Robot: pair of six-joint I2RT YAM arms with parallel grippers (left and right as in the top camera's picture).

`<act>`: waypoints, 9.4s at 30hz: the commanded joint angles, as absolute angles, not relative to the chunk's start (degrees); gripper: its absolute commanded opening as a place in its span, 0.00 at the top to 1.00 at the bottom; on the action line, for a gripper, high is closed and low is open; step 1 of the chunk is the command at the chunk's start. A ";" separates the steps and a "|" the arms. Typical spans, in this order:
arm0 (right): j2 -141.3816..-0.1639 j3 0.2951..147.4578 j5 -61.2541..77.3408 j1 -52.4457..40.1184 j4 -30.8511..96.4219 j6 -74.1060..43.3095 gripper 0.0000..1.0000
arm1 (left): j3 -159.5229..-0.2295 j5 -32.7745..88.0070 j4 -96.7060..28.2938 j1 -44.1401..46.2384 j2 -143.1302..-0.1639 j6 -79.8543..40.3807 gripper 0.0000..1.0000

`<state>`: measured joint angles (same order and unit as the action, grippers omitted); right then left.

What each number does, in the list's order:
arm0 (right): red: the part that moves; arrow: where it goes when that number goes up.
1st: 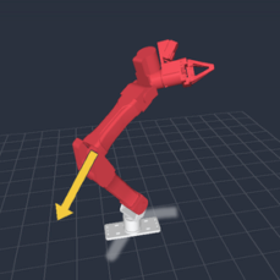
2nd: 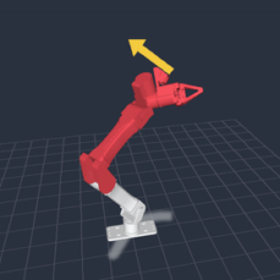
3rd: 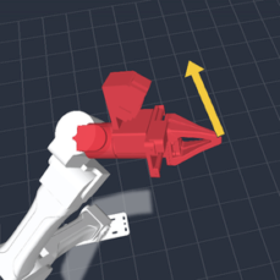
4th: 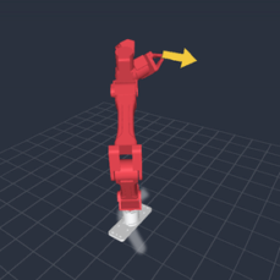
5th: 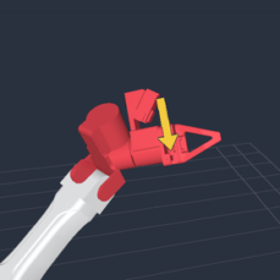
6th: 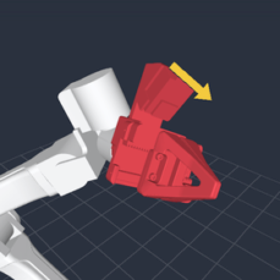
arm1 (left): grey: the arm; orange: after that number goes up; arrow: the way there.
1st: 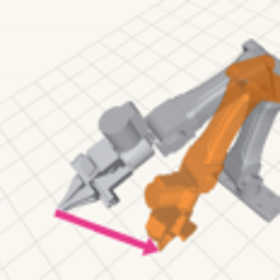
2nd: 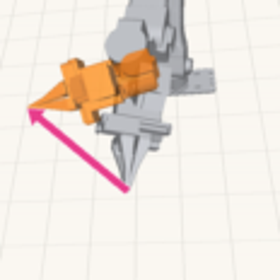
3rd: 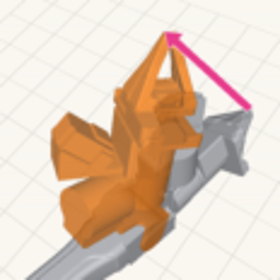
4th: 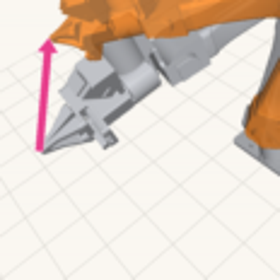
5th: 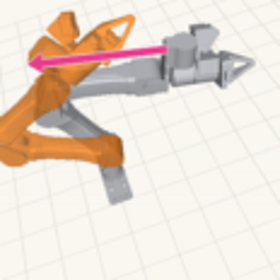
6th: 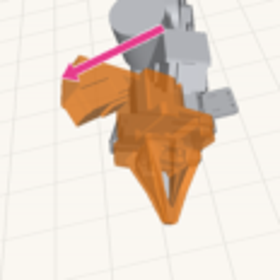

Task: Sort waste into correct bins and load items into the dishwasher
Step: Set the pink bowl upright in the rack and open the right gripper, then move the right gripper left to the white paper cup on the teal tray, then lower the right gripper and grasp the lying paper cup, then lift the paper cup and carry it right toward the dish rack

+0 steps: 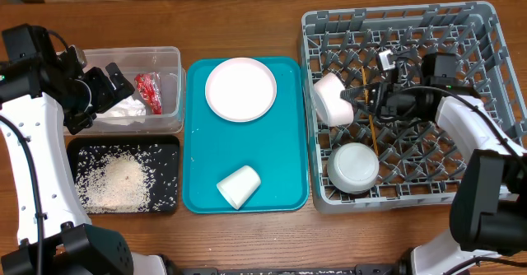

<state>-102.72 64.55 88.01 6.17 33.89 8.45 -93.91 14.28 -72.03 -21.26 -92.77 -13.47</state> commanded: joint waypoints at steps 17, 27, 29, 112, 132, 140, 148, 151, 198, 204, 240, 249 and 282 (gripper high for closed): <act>-102.67 64.34 89.19 6.02 31.64 1.89 0.96 | -94.70 14.15 -71.92 -20.97 -91.83 -12.84 0.00; -102.67 63.68 85.76 9.13 33.28 1.87 0.96 | -94.70 14.15 -71.92 -20.97 -91.83 -12.84 0.00; -102.67 63.68 85.76 9.87 33.28 1.87 0.95 | -94.70 14.15 -71.94 -20.97 -91.83 -12.84 0.00; -101.67 72.44 -17.78 -69.52 42.63 9.21 0.39 | -94.70 14.15 -71.94 -20.97 -91.83 -12.84 0.00; -101.67 72.44 -26.30 -65.04 45.56 8.80 0.39 | -94.70 14.15 -71.92 -20.97 -91.83 -12.84 0.00; -101.67 72.44 -22.85 -63.94 44.91 8.82 0.39 | -94.70 14.15 -71.92 -20.97 -91.83 -12.84 0.00; -101.73 72.44 -21.56 -63.92 43.11 8.82 0.39 | -94.70 14.15 -71.92 -20.97 -91.83 -12.84 0.00; -101.73 72.42 -21.56 -63.92 42.24 8.82 0.39 | -94.70 14.15 -71.90 -20.97 -91.83 -12.84 0.00; -107.02 72.34 -27.59 -61.80 34.98 9.08 0.59 | -94.67 13.96 -71.75 -20.97 -91.85 -12.84 0.00; -107.02 72.34 -27.42 -61.87 35.18 9.08 0.80 | -94.67 13.96 -71.75 -21.08 -91.85 -12.84 0.00; -91.64 74.76 -3.53 -52.05 40.69 -6.24 0.93 | -94.67 13.96 -71.77 -20.82 -91.85 -12.84 0.00; -91.72 70.70 17.32 -49.78 40.66 -28.75 0.67 | -94.67 13.96 -71.75 -20.82 -91.85 -12.84 0.00; -97.36 53.15 21.04 -39.11 5.93 -35.64 0.54 | -94.67 13.96 -71.75 -20.82 -91.85 -12.84 0.00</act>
